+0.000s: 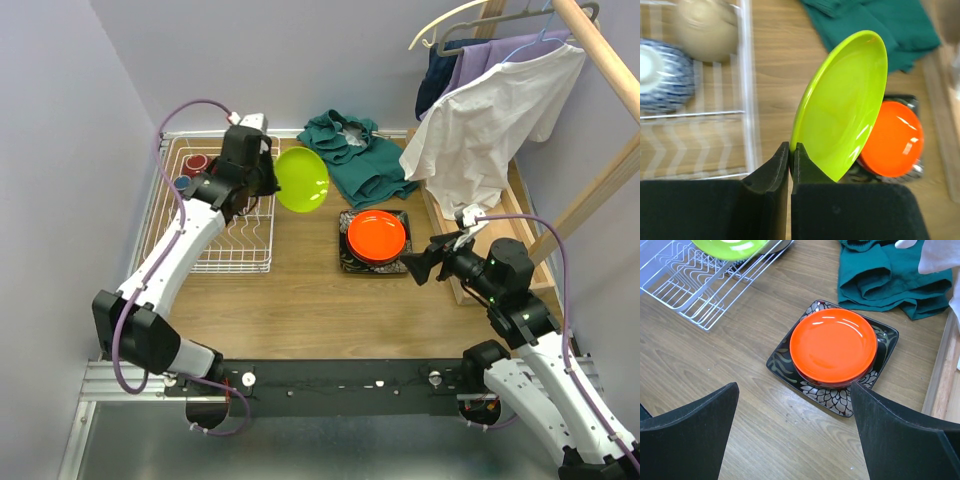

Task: Unload the mixed dishes from the dish rack
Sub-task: Place the plate at the center of the board, then pick up the bowl from the dish rack.

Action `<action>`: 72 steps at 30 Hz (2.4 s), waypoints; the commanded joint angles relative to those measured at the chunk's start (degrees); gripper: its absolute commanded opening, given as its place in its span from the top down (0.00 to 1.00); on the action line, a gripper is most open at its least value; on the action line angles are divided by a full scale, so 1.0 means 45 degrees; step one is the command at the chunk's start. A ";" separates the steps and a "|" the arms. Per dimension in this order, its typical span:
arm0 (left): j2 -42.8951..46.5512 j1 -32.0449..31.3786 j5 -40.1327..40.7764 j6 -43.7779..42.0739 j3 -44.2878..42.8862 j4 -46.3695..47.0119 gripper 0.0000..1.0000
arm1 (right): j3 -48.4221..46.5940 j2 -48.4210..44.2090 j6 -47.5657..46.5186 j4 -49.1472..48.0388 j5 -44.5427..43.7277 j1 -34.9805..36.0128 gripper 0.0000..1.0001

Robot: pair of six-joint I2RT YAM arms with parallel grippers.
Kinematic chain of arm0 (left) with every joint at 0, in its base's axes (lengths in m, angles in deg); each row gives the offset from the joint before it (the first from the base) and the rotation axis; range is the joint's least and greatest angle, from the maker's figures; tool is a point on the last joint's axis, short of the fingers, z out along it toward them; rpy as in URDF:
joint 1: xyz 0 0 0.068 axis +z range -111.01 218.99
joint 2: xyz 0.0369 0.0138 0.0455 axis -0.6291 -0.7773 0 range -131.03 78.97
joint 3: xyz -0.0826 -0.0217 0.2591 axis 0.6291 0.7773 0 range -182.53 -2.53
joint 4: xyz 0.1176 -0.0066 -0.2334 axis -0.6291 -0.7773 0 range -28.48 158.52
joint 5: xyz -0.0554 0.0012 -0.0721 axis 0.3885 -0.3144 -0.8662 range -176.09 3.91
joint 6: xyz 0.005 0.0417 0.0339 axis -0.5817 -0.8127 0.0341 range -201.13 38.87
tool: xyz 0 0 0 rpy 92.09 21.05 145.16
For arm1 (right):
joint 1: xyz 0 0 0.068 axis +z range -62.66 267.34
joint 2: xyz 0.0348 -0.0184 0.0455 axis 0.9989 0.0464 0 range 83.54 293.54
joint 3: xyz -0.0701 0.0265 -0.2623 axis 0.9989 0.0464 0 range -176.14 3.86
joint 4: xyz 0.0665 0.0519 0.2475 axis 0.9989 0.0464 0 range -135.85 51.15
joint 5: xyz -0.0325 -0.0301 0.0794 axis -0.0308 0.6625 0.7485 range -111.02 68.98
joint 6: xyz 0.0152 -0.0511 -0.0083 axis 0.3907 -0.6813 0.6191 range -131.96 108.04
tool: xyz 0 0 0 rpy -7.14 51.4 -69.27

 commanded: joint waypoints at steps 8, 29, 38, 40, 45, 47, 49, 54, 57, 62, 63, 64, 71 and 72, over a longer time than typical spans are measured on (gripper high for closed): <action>-0.3149 -0.2654 -0.3251 0.2824 -0.0172 0.3540 0.92 | 0.0153 -0.0253 -0.0201 -0.0175 -0.0315 0.0047 0.00; -0.6552 -0.3651 -0.4072 0.3410 -0.0739 0.3989 0.73 | 0.0192 -0.0331 -0.0122 -0.0175 -0.0530 0.0047 0.00; -0.6378 -0.3807 -0.3663 0.2884 -0.0993 0.3189 0.38 | 0.0211 -0.0292 -0.0142 -0.0195 -0.0511 0.0047 0.00; -0.6299 -0.3905 -0.3429 0.2611 -0.1071 0.2935 0.35 | 0.0211 -0.0273 -0.0142 -0.0195 -0.0491 0.0047 0.00; -0.6396 -0.4256 -0.2959 0.2005 -0.1481 0.2194 0.26 | 0.0211 -0.0233 -0.0122 -0.0234 -0.0492 0.0028 0.00; -0.6552 -0.4451 -0.2784 0.1771 -0.1754 0.2018 0.25 | 0.0211 -0.0194 -0.0122 -0.0234 -0.0492 0.0047 0.00; -0.6611 -0.4646 -0.2550 0.1653 -0.1969 0.1705 0.24 | 0.0211 -0.0194 -0.0103 -0.0234 -0.0453 0.0047 0.00; -0.6260 -0.4686 -0.1535 0.1204 -0.2087 0.1237 0.12 | 0.0250 -0.0233 -0.0103 -0.0253 -0.0491 0.0047 0.00; -0.6143 -0.4686 -0.1027 0.1009 -0.2282 0.0769 0.03 | 0.0250 -0.0194 -0.0084 -0.0273 -0.0472 0.0028 0.00; -0.5520 -0.4686 -0.0440 0.0871 -0.2010 0.0630 0.02 | 0.0231 -0.0097 -0.0083 -0.0273 -0.0452 0.0047 0.00; -0.5382 -0.4686 -0.0304 0.0813 -0.1951 0.0630 0.02 | 0.0250 -0.0097 -0.0083 -0.0273 -0.0433 0.0047 0.00; -0.5226 -0.4686 0.0007 0.0677 -0.1873 0.0630 0.02 | 0.0250 -0.0097 -0.0064 -0.0292 -0.0433 0.0028 0.00; -0.3471 -0.4297 0.1843 -0.0162 -0.1424 0.0240 0.01 | 0.0270 -0.0057 0.0014 -0.0293 -0.0355 0.0047 0.00; -0.3293 -0.4199 0.2387 -0.0319 -0.1346 0.0085 0.01 | 0.0251 -0.0019 0.0034 -0.0312 -0.0335 0.0047 0.00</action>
